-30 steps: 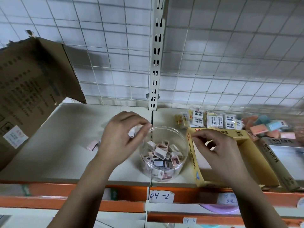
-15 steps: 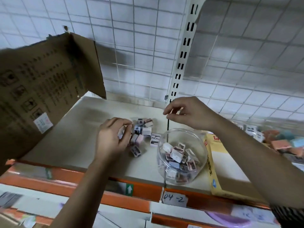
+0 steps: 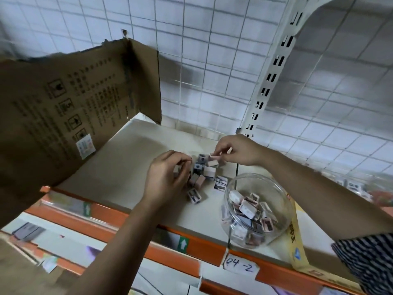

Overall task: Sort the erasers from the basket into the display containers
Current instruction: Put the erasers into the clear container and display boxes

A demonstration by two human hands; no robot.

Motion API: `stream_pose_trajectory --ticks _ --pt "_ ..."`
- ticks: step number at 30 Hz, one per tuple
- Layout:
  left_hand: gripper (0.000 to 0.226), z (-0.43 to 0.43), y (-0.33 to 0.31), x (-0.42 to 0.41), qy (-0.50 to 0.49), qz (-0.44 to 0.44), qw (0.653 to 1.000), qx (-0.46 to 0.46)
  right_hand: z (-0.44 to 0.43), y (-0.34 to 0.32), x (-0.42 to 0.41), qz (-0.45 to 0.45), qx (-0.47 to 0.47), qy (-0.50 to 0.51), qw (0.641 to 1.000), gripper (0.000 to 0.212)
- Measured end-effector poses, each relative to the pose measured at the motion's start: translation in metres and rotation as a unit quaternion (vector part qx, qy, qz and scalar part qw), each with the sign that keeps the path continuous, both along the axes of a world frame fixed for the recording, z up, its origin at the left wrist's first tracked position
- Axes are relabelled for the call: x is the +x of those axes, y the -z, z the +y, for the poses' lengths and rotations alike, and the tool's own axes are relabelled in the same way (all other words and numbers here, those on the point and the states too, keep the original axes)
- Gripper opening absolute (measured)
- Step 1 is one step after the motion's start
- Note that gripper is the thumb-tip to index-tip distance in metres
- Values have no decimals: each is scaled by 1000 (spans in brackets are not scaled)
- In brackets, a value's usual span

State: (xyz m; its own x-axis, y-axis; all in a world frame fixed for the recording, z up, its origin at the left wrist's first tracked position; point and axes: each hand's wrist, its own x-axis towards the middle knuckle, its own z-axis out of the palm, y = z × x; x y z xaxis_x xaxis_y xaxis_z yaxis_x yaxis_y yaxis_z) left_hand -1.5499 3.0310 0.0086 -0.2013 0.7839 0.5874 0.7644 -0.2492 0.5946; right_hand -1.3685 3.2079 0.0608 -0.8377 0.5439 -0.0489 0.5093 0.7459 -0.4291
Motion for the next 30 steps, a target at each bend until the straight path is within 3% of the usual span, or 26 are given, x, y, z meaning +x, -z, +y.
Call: stream_pose_trajectory --ticks 12,15,19,25,30 --pt "22 -2 -4 4 3 10 1000 20 2 17 11 27 23 39 999 13" --pt "13 -1 -11 6 -17 10 1000 13 1 15 19 37 27 41 998 15" --pt "16 18 -21 4 -3 5 999 -46 -5 -2 36 100 -4 110 989 14" --pt "11 56 -24 7 -10 76 981 -180 -34 -40 71 243 -61 183 951 13" --pt "19 70 -26 10 -16 86 968 -235 -66 -46 104 296 -117 208 925 13"
